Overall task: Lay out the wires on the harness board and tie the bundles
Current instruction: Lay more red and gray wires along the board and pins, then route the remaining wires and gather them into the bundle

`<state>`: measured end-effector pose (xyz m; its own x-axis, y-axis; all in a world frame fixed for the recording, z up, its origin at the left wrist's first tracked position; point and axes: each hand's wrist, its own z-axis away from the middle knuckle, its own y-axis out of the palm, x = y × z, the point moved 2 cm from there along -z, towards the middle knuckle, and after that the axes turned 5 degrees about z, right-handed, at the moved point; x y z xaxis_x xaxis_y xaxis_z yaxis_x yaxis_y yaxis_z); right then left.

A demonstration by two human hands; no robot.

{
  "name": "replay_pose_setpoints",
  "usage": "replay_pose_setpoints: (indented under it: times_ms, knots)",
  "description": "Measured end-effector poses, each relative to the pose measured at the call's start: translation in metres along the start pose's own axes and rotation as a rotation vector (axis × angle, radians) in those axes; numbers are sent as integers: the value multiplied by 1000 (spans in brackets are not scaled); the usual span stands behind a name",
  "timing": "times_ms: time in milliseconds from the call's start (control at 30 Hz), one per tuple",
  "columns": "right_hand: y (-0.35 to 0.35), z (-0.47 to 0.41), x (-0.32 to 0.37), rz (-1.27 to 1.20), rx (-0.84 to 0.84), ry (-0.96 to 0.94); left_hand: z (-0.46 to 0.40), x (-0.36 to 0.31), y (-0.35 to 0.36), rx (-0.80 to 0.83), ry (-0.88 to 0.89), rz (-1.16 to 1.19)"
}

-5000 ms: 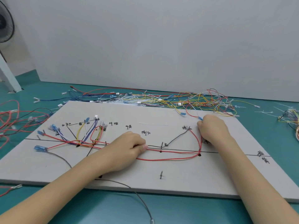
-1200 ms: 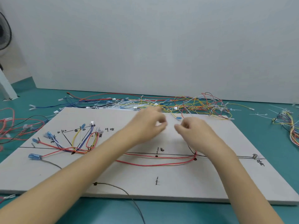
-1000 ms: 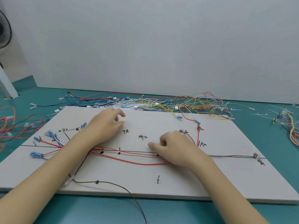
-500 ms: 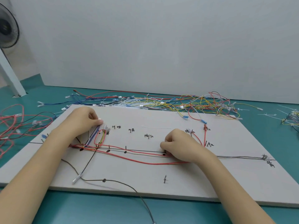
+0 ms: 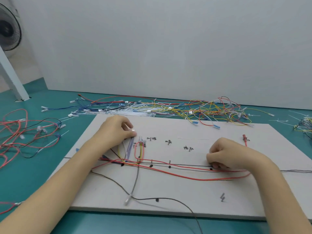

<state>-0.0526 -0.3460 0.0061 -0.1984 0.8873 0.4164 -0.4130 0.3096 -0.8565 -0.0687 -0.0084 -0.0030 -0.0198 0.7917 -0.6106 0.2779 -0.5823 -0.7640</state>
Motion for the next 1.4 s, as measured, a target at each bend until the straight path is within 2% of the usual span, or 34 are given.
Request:
replay_pose_setpoints:
  times_ms: [133, 300, 367, 467, 533, 633, 800, 933, 1100, 1233, 1300, 1333, 1400]
  knots:
    - [-14, 5, -26, -27, 15, 107, 0, -21, 27, -55, 71, -56]
    - [-22, 6, -43, -13, -51, 229, -20, -27, 33, 69, 34, 55]
    - [-26, 4, -43, -8, -194, 259, -38, -30, 35, 40, 72, -23]
    - [-30, -3, -38, -75, -509, 235, -65, -36, 43, 36, 145, -132]
    - [-26, -6, -30, -94, -595, 177, -81, -38, 49, 89, 119, -103]
    - [-18, -11, -18, -125, -592, 98, -97, -39, 56, 125, 97, -98]
    - [-15, -15, -9, -177, -680, 14, -110, -35, 66, 173, 70, -185]
    - [-10, -17, -1, -189, -657, 6, -115, -35, 62, 89, 69, -165]
    - [-3, -21, 8, -184, -608, -19, -113, -35, 67, 164, 101, -335]
    - [1, -24, 9, -154, -571, -26, -106, -34, 70, 98, 189, -395]
    - [-2, -23, 9, -176, -589, -30, -100, -37, 68, -22, 271, -412]
    - [-5, -22, 9, -199, -612, -31, -97, -39, 66, -102, 320, -386]
    - [-10, -21, 9, -243, -682, -48, -89, -46, 56, -204, 368, -173]
